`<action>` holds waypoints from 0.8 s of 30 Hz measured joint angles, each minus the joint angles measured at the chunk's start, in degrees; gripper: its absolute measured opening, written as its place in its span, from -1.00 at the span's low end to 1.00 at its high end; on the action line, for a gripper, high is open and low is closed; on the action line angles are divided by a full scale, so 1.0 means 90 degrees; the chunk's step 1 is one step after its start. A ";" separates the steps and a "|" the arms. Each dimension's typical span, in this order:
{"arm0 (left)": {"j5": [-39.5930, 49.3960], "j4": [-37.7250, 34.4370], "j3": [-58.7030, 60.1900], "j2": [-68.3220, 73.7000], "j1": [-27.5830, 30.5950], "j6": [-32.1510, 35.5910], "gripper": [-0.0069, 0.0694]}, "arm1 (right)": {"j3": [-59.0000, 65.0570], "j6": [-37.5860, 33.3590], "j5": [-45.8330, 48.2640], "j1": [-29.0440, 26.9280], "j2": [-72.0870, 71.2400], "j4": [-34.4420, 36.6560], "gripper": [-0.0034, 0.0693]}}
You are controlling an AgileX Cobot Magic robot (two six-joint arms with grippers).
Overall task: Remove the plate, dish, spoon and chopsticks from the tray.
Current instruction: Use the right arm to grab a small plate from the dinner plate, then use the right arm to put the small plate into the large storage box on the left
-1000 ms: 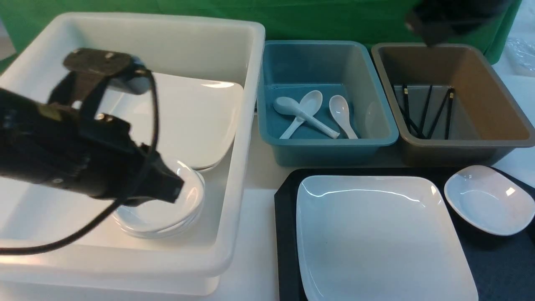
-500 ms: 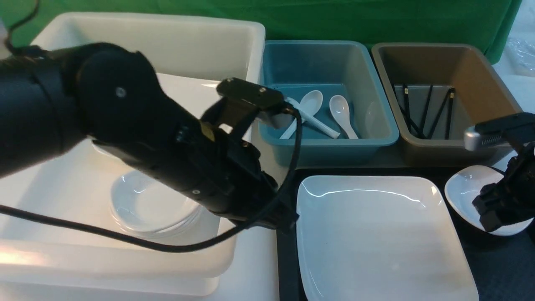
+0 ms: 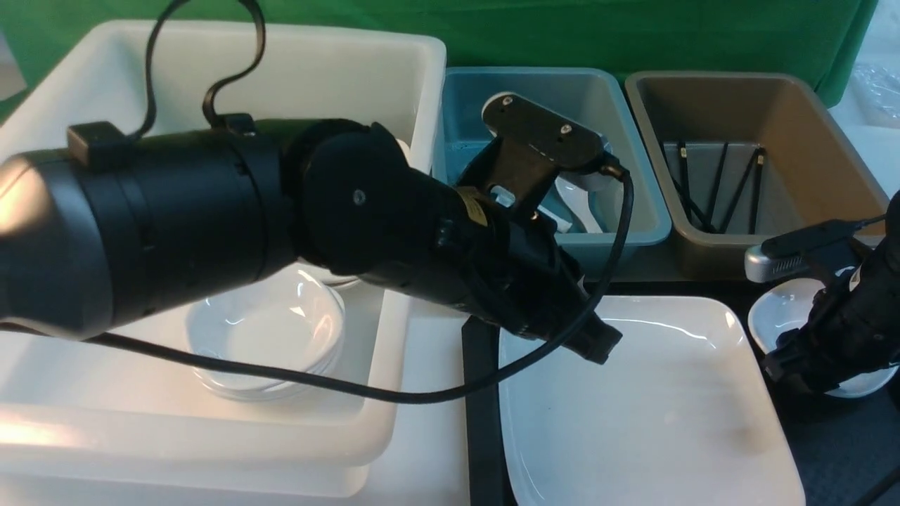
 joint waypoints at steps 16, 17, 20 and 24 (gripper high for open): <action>0.0192 0.0505 -0.0180 0.0000 0.0006 -0.0513 -0.81 | -0.0064 0.0043 0.0954 0.0218 -0.1662 0.0163 -0.72; 0.0262 0.0570 -0.0261 0.0000 0.0006 -0.0529 -0.81 | -0.0120 0.0048 0.1011 0.0252 -0.1891 0.0242 -0.73; 0.0556 0.0886 -0.0562 0.0000 0.0006 -0.0563 -0.81 | -0.0371 0.0003 0.1184 0.0321 -0.2453 0.0625 -0.73; 0.1293 0.1279 -0.1338 0.0000 0.0170 -0.0861 -0.81 | -0.0967 -0.0253 0.1370 0.0407 -0.3008 0.1372 -0.73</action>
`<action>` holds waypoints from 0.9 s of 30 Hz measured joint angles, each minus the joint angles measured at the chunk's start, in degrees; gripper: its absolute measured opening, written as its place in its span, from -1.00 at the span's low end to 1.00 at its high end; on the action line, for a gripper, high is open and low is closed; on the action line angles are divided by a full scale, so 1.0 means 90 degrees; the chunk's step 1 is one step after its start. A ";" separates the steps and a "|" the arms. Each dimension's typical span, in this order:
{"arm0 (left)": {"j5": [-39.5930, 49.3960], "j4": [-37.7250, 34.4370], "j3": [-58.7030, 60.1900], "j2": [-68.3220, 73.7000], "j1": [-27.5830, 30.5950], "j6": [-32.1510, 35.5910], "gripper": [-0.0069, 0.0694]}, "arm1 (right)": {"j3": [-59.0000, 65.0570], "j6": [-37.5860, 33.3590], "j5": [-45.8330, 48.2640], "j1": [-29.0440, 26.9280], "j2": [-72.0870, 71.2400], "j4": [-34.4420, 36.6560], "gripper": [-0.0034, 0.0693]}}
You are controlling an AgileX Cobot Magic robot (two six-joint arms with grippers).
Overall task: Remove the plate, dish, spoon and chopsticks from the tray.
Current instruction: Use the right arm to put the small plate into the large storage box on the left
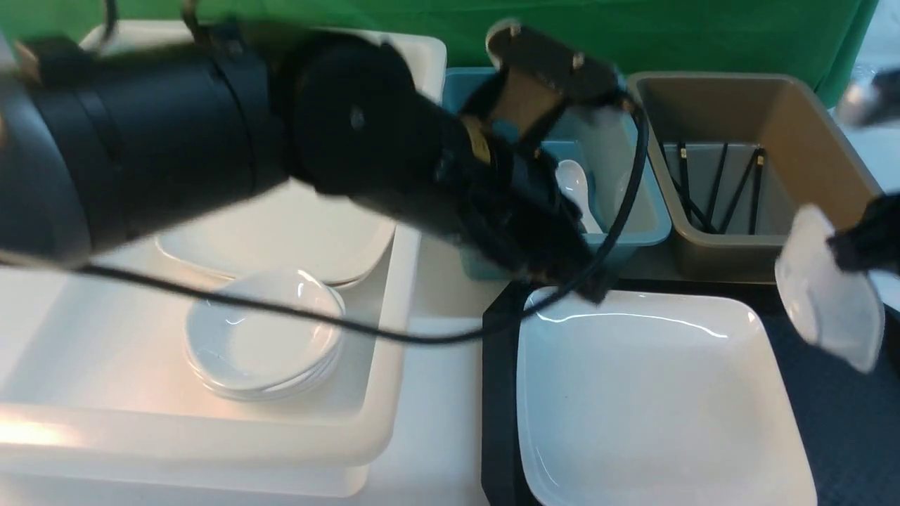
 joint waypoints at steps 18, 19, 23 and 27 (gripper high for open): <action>0.2205 0.0009 -0.0654 -0.1654 0.3494 -0.0768 -0.81 | -0.3620 -0.1266 -0.0030 0.3541 0.2151 0.2173 -0.73; 0.2224 0.0009 -0.0560 -0.1764 0.3615 -0.0815 -0.81 | -0.3864 -0.1322 -0.0051 0.3730 0.2410 0.2166 -0.73; 0.2226 0.0009 0.0215 -0.2426 0.4258 -0.0857 -0.81 | -0.4721 -0.1412 -0.0181 0.4350 0.3417 0.1743 -0.73; 0.2031 0.0009 0.1057 -0.2975 0.4681 -0.0890 -0.81 | -0.5179 -0.1417 -0.0351 0.4725 0.4286 0.0988 -0.73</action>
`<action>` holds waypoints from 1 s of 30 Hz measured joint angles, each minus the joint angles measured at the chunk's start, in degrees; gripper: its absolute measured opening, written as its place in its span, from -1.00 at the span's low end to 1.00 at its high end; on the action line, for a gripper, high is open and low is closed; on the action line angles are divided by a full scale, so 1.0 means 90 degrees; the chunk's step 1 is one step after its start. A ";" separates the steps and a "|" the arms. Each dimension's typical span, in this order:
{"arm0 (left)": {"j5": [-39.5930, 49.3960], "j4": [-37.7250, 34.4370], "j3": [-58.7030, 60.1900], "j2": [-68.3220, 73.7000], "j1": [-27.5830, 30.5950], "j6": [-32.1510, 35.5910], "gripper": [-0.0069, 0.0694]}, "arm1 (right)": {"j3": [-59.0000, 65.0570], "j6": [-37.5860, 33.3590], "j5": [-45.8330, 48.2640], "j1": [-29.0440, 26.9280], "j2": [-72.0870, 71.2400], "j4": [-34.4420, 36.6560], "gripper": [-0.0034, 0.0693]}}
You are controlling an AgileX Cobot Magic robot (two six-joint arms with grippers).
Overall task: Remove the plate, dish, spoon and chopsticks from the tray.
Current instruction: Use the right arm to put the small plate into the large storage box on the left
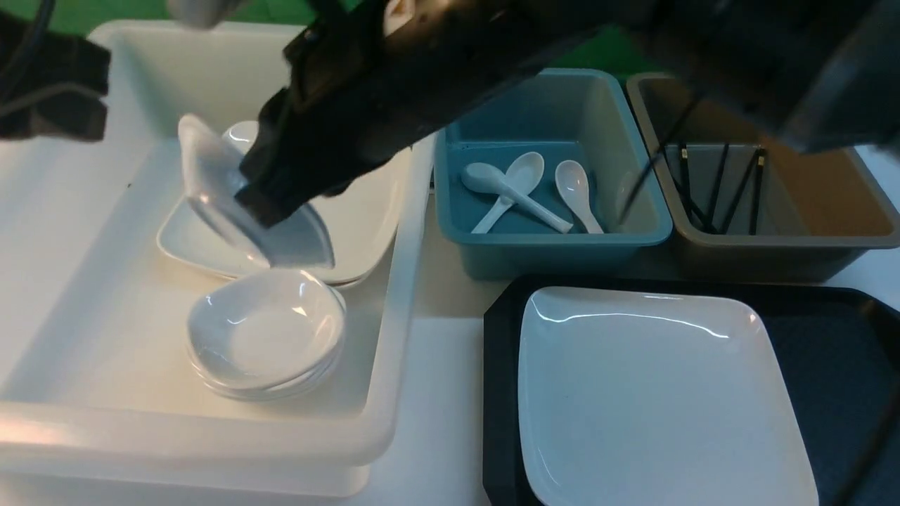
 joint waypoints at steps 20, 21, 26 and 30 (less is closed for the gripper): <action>-0.0262 0.0149 0.0788 -0.0550 0.0262 -0.0019 -0.81 | -0.0106 0.0410 -0.0408 0.0593 0.1186 -0.1157 0.72; -0.0262 0.0149 0.0788 -0.0550 0.0262 -0.0012 -0.81 | -0.0106 0.0533 -0.0360 0.0593 0.1074 -0.1186 0.81; -0.0262 0.0149 0.0788 -0.0550 0.0262 0.0100 -0.81 | -0.0111 0.0815 0.0097 0.0587 0.0492 -0.1670 0.70; -0.0262 0.0099 0.0788 -0.0352 0.0262 0.0302 -0.81 | -0.0111 0.1300 0.0924 0.0506 -0.0104 -0.2666 -0.02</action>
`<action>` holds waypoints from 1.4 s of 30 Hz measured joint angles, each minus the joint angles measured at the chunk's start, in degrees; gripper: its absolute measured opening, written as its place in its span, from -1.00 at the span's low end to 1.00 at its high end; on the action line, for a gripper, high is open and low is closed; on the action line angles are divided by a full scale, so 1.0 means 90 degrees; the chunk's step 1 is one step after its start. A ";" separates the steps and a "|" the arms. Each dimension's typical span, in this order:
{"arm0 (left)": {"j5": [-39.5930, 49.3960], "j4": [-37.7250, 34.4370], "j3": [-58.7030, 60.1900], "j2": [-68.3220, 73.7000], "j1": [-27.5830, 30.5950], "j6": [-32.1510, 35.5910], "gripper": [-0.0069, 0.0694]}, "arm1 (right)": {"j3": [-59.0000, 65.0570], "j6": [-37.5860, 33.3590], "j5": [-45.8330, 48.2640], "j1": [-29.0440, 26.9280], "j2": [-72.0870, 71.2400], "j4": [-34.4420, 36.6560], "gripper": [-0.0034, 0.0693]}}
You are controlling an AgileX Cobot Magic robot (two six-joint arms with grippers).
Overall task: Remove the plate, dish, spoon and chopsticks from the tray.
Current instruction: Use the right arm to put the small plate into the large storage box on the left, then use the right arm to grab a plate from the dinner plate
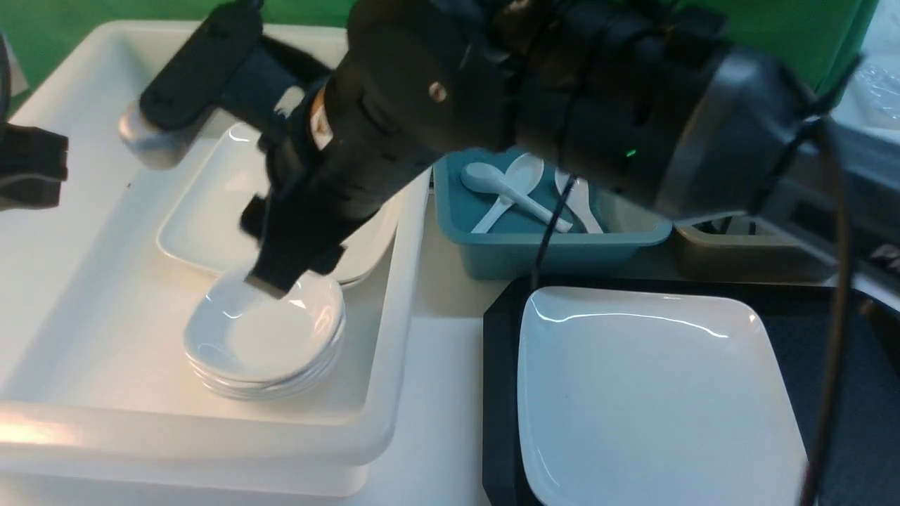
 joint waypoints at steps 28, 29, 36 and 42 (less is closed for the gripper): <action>0.0303 -0.0287 -0.1358 0.2692 -0.4295 -0.0254 -0.81 | 0.6493 0.0911 0.0725 -0.5570 -0.4374 0.1526 -0.84; 0.0334 -0.0281 -0.1434 0.2765 -0.4335 -0.0260 -0.81 | 0.6747 0.0911 0.0577 -0.5696 -0.4416 0.1690 -0.83; 0.0424 -0.0281 -0.1818 0.3275 -0.4524 -0.0276 -0.81 | 0.8883 0.0911 -0.1544 -0.6026 -0.4427 0.2690 -0.11; 0.0451 -0.0236 -0.1838 0.3387 -0.4524 -0.0283 -0.81 | 0.9228 0.0905 -0.2539 -0.6026 -0.3971 0.2905 0.46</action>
